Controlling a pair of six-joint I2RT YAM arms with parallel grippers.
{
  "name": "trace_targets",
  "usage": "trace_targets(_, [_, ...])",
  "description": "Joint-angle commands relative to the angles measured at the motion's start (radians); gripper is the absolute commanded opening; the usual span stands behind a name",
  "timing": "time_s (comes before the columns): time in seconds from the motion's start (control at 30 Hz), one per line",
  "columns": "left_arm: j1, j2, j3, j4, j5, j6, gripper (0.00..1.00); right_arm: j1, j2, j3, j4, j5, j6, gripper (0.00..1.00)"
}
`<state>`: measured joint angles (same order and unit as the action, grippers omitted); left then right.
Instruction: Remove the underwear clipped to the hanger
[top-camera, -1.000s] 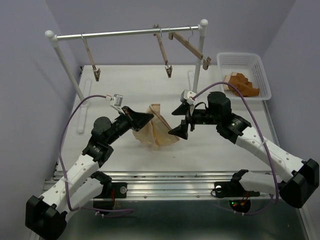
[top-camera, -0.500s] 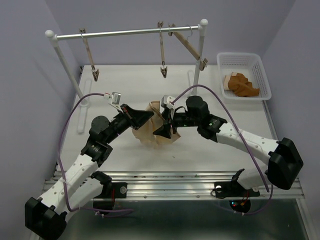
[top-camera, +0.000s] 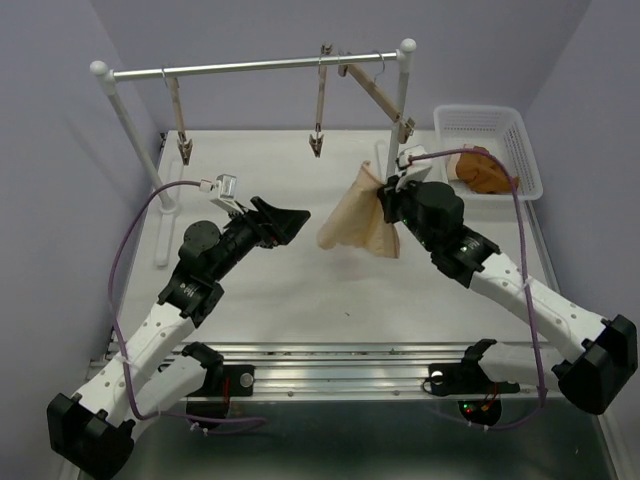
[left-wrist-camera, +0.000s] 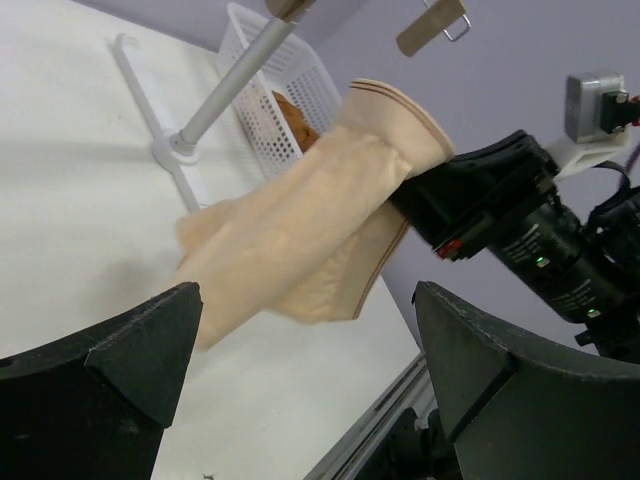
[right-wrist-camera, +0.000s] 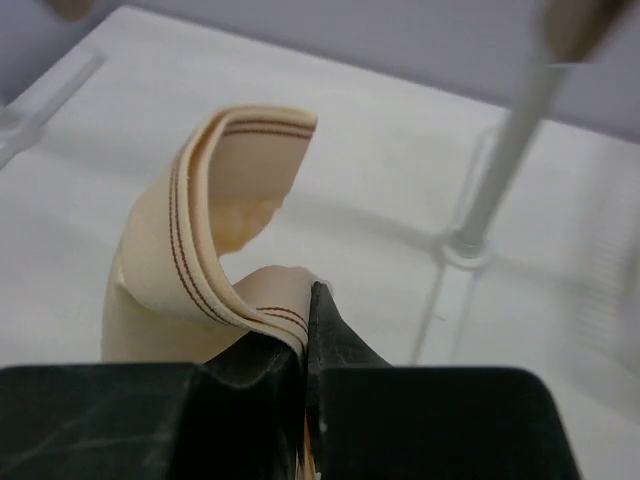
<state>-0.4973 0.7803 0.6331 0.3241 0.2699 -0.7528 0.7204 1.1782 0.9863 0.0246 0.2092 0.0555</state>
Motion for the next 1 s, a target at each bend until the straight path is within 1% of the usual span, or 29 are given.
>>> trace_targets(0.0, [0.000,0.017,0.074,-0.057,-0.101,0.041,0.99,-0.130,-0.104,0.046,-0.022,0.370,0.014,0.01])
trace_targets(0.03, [-0.001,0.022,0.077,-0.062,-0.107,0.043,0.99,-0.186,-0.110,0.060,-0.022,0.387,-0.005,0.01])
trace_targets(0.07, [-0.001,0.025,0.083,-0.069,-0.116,0.044,0.99,-0.217,-0.114,0.081,-0.022,0.412,-0.032,0.01])
trace_targets(0.17, [0.002,0.037,0.100,-0.100,-0.142,0.055,0.99,-0.353,-0.082,0.210,-0.020,0.377,-0.109,0.01])
trace_targets(0.2, [0.003,0.040,0.105,-0.114,-0.155,0.058,0.99,-0.387,-0.042,0.285,-0.022,0.336,-0.140,0.01])
trace_targets(0.23, [0.003,0.040,0.105,-0.118,-0.159,0.059,0.99,-0.422,-0.017,0.325,-0.020,0.319,-0.146,0.01])
trace_targets(0.27, [0.002,0.039,0.103,-0.122,-0.164,0.059,0.99,-0.494,0.013,0.366,-0.020,0.302,-0.151,0.01])
trace_targets(0.3, [0.003,0.037,0.103,-0.128,-0.173,0.056,0.99,-0.527,0.076,0.446,-0.020,0.247,-0.161,0.01])
trace_targets(0.33, [0.006,0.037,0.103,-0.134,-0.175,0.056,0.99,-0.562,0.112,0.486,-0.022,0.219,-0.157,0.01])
trace_targets(0.37, [0.006,0.036,0.103,-0.140,-0.179,0.053,0.99,-0.625,0.148,0.527,-0.020,0.196,-0.151,0.01])
trace_targets(0.4, [0.005,0.034,0.105,-0.151,-0.185,0.052,0.99,-0.653,0.187,0.569,-0.022,0.168,-0.151,0.01])
trace_targets(0.43, [0.006,0.031,0.103,-0.155,-0.186,0.052,0.99,-0.680,0.266,0.647,-0.015,0.100,-0.154,0.01])
trace_targets(0.5, [0.008,0.024,0.099,-0.160,-0.192,0.041,0.99,-0.720,0.351,0.727,-0.015,0.056,-0.157,0.01])
trace_targets(0.53, [0.008,0.013,0.091,-0.163,-0.196,0.038,0.99,-0.748,0.392,0.802,-0.015,0.049,-0.158,0.01])
trace_targets(0.57, [0.009,0.007,0.088,-0.165,-0.199,0.032,0.99,-0.760,0.473,0.836,-0.015,0.052,-0.157,0.01])
trace_targets(0.67, [0.009,-0.015,0.083,-0.181,-0.221,0.027,0.99,-0.802,0.596,0.911,-0.017,0.071,-0.138,0.01])
trace_targets(0.7, [0.011,-0.021,0.083,-0.194,-0.225,0.027,0.99,-0.802,0.615,0.917,-0.018,0.085,-0.131,0.01])
trace_targets(0.73, [0.011,-0.033,0.083,-0.198,-0.228,0.027,0.99,-0.812,0.629,0.916,-0.020,0.100,-0.126,0.18])
trace_targets(0.77, [0.011,-0.038,0.082,-0.201,-0.238,0.027,0.99,-0.812,0.643,0.905,-0.020,0.152,-0.114,0.43])
trace_targets(0.83, [0.009,-0.050,0.082,-0.211,-0.247,0.026,0.99,-0.812,0.635,0.887,-0.078,0.176,-0.099,0.99])
trace_targets(0.9, [0.011,-0.053,0.085,-0.220,-0.258,0.027,0.99,-0.812,0.589,0.838,-0.104,0.176,-0.068,1.00])
trace_targets(0.97, [0.011,-0.047,0.092,-0.224,-0.259,0.030,0.99,-0.812,0.536,0.790,-0.124,0.154,0.002,1.00])
